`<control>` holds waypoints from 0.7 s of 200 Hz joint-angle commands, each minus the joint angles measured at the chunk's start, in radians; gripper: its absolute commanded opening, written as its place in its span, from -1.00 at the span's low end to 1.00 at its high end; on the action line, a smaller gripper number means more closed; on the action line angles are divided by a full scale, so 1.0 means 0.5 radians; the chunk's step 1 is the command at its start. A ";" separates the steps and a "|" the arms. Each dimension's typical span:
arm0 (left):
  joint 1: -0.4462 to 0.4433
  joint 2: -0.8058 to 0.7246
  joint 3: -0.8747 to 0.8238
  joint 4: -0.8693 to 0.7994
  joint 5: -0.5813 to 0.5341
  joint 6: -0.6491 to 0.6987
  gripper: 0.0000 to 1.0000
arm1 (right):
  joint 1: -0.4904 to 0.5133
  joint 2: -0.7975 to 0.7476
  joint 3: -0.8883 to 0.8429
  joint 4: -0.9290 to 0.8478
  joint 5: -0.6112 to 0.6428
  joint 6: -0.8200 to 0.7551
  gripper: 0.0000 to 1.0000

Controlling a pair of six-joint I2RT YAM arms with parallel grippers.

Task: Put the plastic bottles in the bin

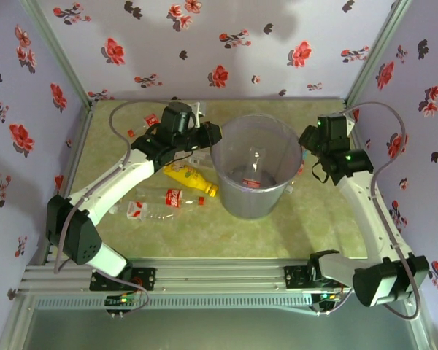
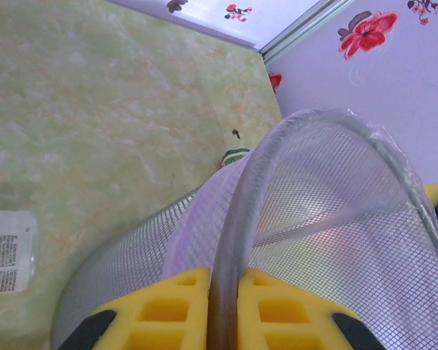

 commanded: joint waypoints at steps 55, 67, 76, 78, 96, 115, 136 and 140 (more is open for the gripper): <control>0.002 -0.045 0.017 -0.072 -0.109 0.050 -0.96 | -0.139 0.463 -0.322 0.309 -0.428 0.096 0.53; 0.002 -0.041 0.011 -0.063 -0.109 0.045 -0.96 | -0.156 0.549 -0.331 0.361 -0.485 0.078 0.56; 0.002 -0.044 0.008 -0.062 -0.109 0.045 -0.96 | -0.168 0.607 -0.346 0.406 -0.521 0.070 0.58; 0.002 -0.045 0.007 -0.061 -0.109 0.046 -0.96 | -0.169 0.616 -0.346 0.415 -0.529 0.070 0.59; 0.002 -0.055 0.004 -0.069 -0.109 0.054 -0.96 | -0.189 0.712 -0.364 0.489 -0.579 0.065 0.62; 0.002 -0.057 -0.003 -0.069 -0.107 0.055 -0.96 | -0.206 0.824 -0.356 0.549 -0.632 0.051 0.65; 0.002 -0.057 -0.008 -0.069 -0.108 0.057 -0.97 | -0.212 0.944 -0.333 0.581 -0.640 0.028 0.66; 0.002 -0.059 -0.008 -0.072 -0.107 0.057 -0.97 | -0.217 0.966 -0.329 0.587 -0.640 0.024 0.66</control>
